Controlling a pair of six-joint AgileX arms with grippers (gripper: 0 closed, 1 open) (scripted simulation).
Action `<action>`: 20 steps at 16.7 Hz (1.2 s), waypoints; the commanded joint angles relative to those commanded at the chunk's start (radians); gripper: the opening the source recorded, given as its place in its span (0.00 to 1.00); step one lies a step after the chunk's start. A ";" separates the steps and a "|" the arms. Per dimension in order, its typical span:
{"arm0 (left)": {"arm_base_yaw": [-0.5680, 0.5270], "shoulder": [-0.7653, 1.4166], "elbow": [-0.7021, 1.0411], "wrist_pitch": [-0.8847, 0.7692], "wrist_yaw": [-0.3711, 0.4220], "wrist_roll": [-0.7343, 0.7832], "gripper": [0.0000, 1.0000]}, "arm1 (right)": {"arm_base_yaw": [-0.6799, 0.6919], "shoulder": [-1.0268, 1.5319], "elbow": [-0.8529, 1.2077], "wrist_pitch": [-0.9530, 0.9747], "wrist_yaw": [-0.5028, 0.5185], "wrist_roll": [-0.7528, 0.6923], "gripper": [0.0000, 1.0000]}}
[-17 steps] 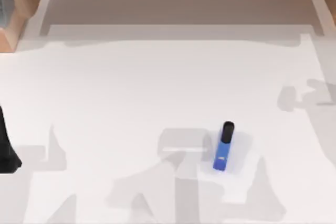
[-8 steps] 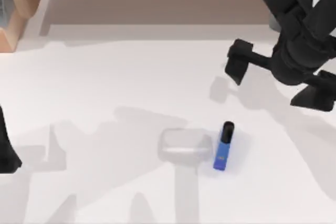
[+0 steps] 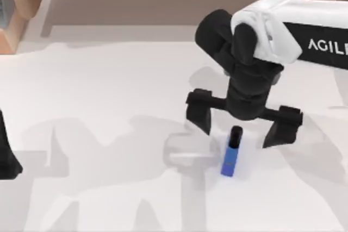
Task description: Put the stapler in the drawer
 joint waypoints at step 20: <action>0.000 0.000 0.000 0.000 0.000 0.000 1.00 | 0.001 0.071 -0.103 0.174 0.001 0.002 0.70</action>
